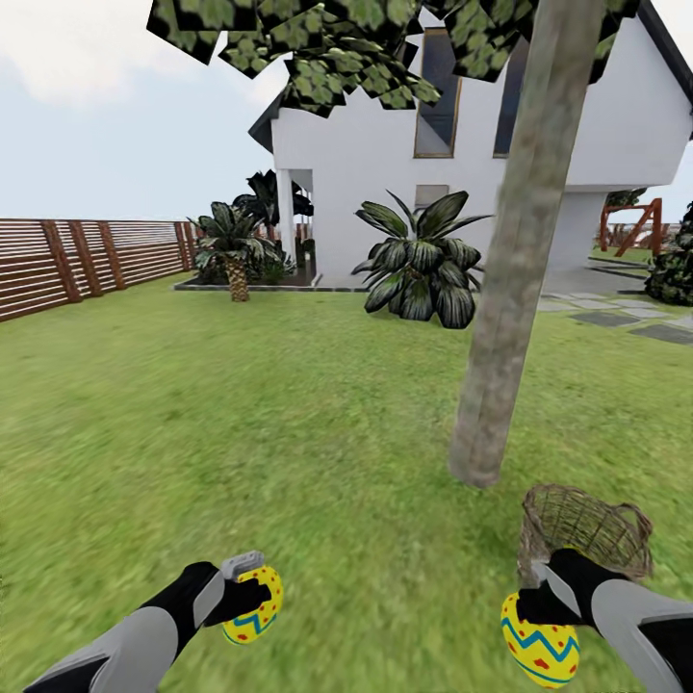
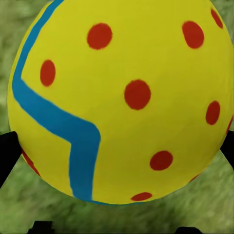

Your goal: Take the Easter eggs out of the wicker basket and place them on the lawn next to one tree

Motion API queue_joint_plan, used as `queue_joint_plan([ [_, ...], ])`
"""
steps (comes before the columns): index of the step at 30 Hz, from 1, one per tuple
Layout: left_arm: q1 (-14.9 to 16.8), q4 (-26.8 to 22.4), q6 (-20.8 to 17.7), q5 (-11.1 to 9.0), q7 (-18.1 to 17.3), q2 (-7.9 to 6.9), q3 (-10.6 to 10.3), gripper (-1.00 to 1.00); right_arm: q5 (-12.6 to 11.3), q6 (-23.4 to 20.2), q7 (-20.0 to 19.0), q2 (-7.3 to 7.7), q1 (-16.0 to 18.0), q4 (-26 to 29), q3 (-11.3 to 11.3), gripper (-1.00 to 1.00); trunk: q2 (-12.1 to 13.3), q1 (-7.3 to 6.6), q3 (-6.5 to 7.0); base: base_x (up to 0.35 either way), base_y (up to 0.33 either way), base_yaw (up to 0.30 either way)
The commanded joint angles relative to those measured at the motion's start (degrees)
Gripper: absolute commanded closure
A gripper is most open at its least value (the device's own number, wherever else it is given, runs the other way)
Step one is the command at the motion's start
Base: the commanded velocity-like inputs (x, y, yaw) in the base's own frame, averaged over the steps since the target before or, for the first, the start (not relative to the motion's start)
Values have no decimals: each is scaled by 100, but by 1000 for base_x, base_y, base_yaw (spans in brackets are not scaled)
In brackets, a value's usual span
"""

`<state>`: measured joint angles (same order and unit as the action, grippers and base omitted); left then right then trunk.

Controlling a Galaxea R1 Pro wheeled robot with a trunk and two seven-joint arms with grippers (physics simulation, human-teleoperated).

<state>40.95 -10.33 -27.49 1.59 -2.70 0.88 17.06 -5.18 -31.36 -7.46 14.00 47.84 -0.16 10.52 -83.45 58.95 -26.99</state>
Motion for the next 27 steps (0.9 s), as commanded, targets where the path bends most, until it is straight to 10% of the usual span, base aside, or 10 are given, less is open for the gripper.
queue_joint_plan([
  [1, 0, -13, -28, 26, -20, 1, 25, 100, -54, -19, -18, 0, 6, -1, 57, 100, -3, 0, -6, 65, 231, -8],
  [27, 0, -5, 34, -9, -20, -16, 62, 100, -75, 16, -9, -29, 6, -14, 73, 100, -3, 0, 6, 230, 214, -92],
])
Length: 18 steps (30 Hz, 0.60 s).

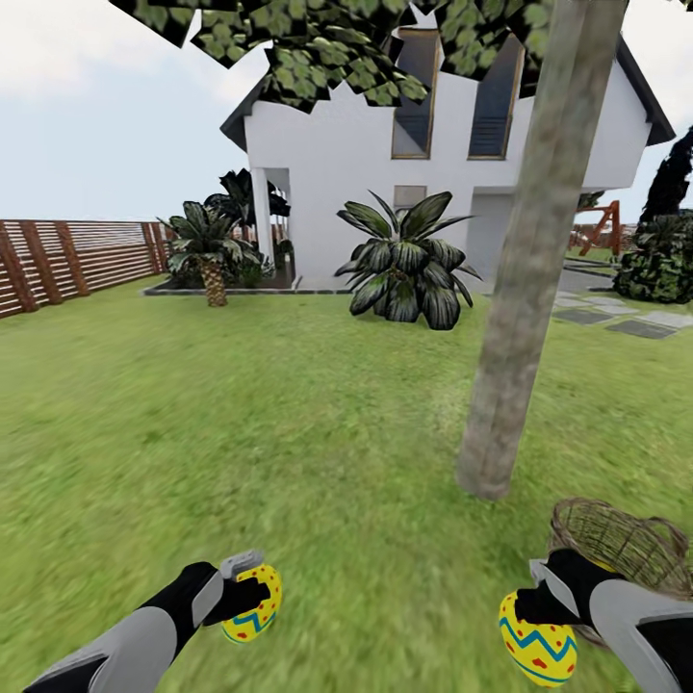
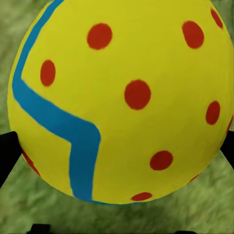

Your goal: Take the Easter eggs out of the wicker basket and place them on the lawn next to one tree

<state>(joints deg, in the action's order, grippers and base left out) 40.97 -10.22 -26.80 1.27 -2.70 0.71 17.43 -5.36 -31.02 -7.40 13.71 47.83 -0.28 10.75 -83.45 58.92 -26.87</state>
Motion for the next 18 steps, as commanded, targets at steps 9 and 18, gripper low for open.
queue_joint_plan([
  [9, -1, -6, -36, 40, -20, 17, 19, 100, -61, -11, -16, 8, 7, -43, 42, 100, -3, 2, 15, 249, 258, -296],
  [18, -1, -6, -36, 40, -12, 16, 24, 100, -58, -9, -16, 7, 7, -44, 47, 100, -3, 2, 41, 247, 258, -296],
])
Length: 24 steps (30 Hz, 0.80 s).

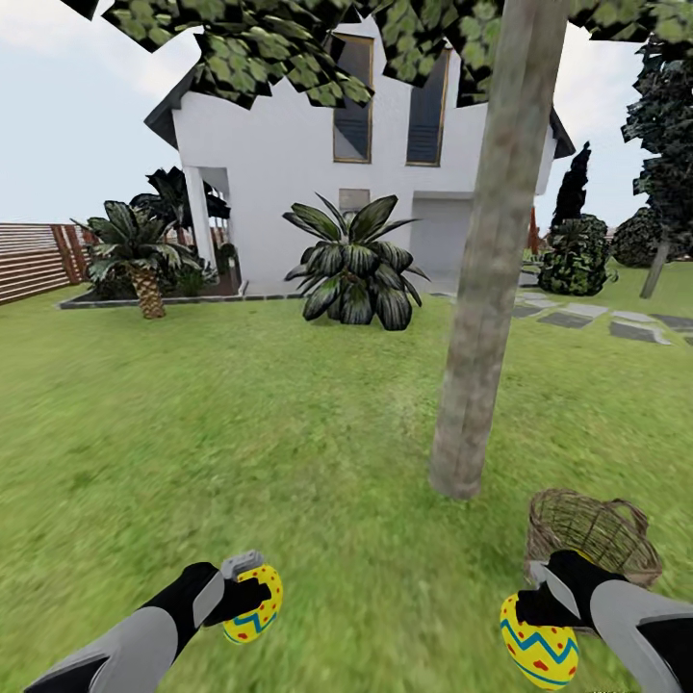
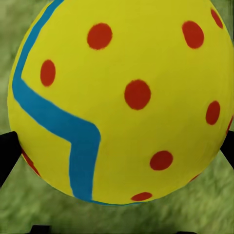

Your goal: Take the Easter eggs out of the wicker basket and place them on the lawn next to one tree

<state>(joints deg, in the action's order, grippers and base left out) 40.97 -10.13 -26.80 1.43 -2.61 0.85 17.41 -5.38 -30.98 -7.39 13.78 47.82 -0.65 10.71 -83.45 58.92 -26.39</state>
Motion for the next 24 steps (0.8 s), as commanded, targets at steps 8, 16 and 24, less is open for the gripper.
queue_joint_plan([
  [8, -1, -24, -38, -2, -27, -34, 26, 100, -51, -15, -17, -7, 9, -14, 54, 100, -3, 2, 20, 245, 259, -296],
  [16, -1, -24, -36, -2, -29, -34, 26, 100, -43, -13, -10, -33, 9, -48, 55, 100, -3, 2, 30, 242, 261, -87],
  [24, -1, -17, -36, 6, -21, -8, 17, 100, -42, -13, -8, -33, 9, -57, 54, 100, -3, 2, 30, 242, 261, 0],
])
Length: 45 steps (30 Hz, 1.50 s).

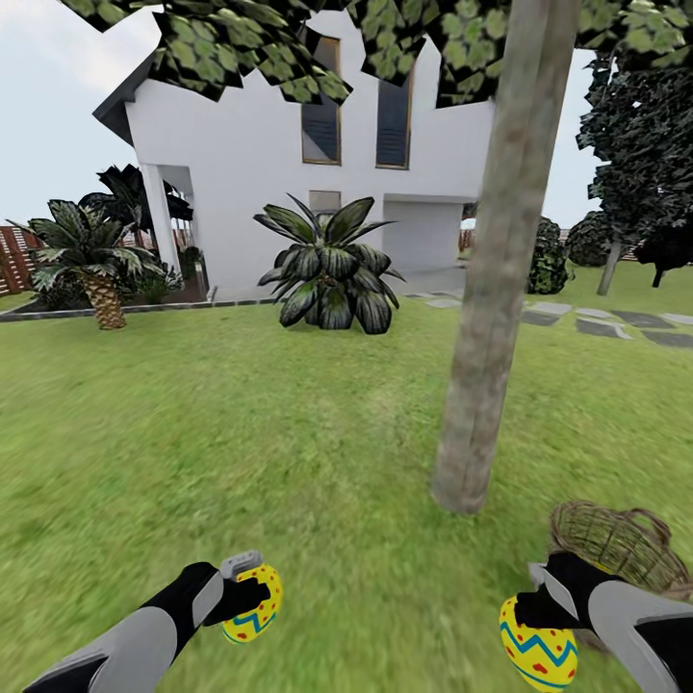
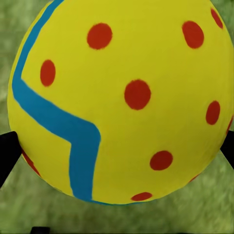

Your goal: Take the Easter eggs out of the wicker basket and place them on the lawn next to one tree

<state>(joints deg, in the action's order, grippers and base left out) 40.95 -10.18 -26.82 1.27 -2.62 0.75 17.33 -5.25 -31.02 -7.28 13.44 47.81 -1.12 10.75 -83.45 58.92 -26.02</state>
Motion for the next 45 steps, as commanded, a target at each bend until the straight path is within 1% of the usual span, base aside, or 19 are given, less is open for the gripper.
queue_joint_plan([
  [1, 1, -13, -34, 23, -19, 3, 25, 100, -55, -9, -20, 1, 9, -11, 50, 100, -3, 2, -6, 242, 261, 0],
  [4, 1, -11, -34, 23, -19, 4, 25, 100, -55, -3, -24, 1, 9, -10, 49, 100, -3, 2, -6, 241, 261, -27],
  [8, 1, -10, -34, 40, -3, 12, 16, 100, -66, 0, -28, 27, 9, -11, 42, 100, -3, 2, 2, 106, 141, -258],
  [10, 1, -3, -26, 40, 7, 19, 16, 100, -61, 1, -28, 14, 9, -11, 45, 100, -3, 2, 8, 2, 265, -296],
  [21, 1, -3, -25, 23, 7, 13, 24, 100, -64, 8, -28, 37, 9, -82, 43, 100, -3, 2, 52, -147, 280, -297],
  [25, 1, -2, 0, 40, -15, 44, 18, 100, -59, 14, -24, 34, 9, -90, 49, 100, -3, 2, 71, 11, 54, -285],
  [33, 1, -8, 2, 14, -19, 4, 42, 100, -64, 77, -20, 27, 9, -154, 48, 100, -3, 2, 115, 201, 256, -247],
  [45, 1, -2, 2, 14, -19, 12, 38, 100, -55, 92, -19, 18, 9, -169, 50, 100, -3, 2, 118, 208, 282, -13],
])
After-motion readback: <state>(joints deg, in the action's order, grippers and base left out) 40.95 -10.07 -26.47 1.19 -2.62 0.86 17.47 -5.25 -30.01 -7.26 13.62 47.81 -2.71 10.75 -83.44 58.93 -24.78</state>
